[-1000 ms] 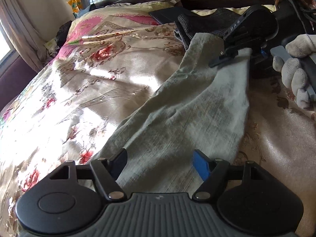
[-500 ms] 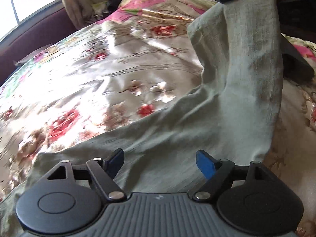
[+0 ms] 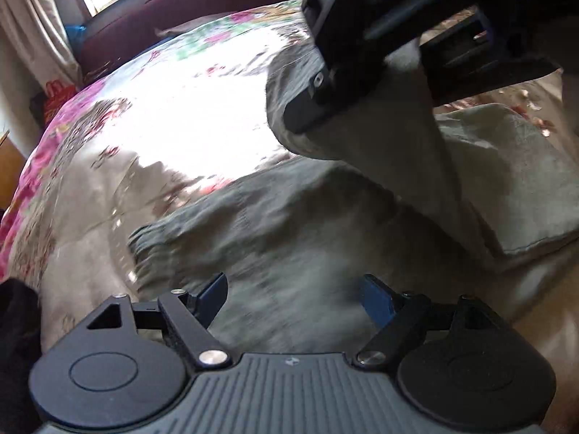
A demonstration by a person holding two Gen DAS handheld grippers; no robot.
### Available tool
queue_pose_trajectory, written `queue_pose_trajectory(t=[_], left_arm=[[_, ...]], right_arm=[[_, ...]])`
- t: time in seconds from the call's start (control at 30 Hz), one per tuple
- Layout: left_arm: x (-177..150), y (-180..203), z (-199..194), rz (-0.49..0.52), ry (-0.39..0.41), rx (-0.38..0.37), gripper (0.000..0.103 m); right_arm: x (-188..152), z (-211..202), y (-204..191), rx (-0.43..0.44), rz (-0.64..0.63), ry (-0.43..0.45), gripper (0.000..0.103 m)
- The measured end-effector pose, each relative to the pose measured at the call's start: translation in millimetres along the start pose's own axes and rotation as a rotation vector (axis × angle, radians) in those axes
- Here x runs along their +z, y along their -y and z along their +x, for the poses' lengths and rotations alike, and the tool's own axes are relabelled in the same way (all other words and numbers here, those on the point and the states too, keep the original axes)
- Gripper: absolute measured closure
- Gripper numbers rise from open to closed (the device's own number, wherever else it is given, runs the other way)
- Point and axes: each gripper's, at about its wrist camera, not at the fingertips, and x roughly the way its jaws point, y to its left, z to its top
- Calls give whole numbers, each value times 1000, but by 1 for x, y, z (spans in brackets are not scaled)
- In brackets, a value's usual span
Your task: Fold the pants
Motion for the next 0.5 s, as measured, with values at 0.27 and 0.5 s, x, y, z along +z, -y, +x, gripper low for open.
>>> queue_pose_trajectory(t=[0.27,0.5], left_arm=[[-47,-45,-8,-68,-18,20,9],[-62,-51,-13,-135,-24,4,9]], right_arm=[[-40,45,-59,-71,-386,-196,93],[-44,47,-74,-12,-467,-265,84]])
